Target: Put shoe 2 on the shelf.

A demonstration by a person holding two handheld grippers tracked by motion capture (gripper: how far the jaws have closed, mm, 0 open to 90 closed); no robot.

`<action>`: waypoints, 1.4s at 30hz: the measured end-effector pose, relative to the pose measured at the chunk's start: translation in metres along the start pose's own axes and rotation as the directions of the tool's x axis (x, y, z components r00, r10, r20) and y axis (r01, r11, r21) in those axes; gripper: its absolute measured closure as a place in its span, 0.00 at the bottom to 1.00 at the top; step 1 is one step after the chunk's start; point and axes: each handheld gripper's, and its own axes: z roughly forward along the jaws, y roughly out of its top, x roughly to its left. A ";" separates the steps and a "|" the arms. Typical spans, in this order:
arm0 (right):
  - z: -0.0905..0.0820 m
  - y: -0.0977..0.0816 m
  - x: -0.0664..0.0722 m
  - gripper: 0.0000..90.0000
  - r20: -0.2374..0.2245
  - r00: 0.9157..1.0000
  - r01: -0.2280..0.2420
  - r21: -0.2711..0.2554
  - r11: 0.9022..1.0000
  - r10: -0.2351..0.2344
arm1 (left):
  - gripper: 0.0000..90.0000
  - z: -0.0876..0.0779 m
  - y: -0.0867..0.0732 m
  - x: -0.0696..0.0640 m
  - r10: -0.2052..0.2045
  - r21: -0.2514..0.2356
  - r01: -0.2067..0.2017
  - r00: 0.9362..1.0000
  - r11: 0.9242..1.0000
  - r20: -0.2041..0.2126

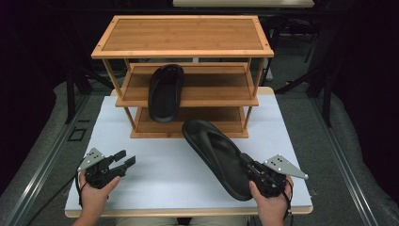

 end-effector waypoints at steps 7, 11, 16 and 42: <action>-0.004 0.009 0.001 0.94 0.001 1.000 0.015 -0.019 1.000 -0.015 | 0.51 0.000 0.000 0.001 -0.004 -0.003 0.004 1.000 1.000 -0.002; -0.006 0.014 0.001 0.94 0.007 1.000 0.025 -0.013 1.000 -0.025 | 0.51 0.000 0.000 0.001 -0.005 0.000 0.005 1.000 1.000 -0.005; -0.006 0.025 0.001 0.94 0.008 0.999 0.043 -0.034 0.998 -0.043 | 0.51 0.000 -0.001 0.000 -0.004 -0.001 0.004 1.000 1.000 -0.005; 0.062 0.097 -0.016 0.94 0.092 0.993 0.075 -0.074 0.994 -0.068 | 0.51 0.002 -0.001 0.001 -0.001 0.005 0.001 1.000 1.000 0.003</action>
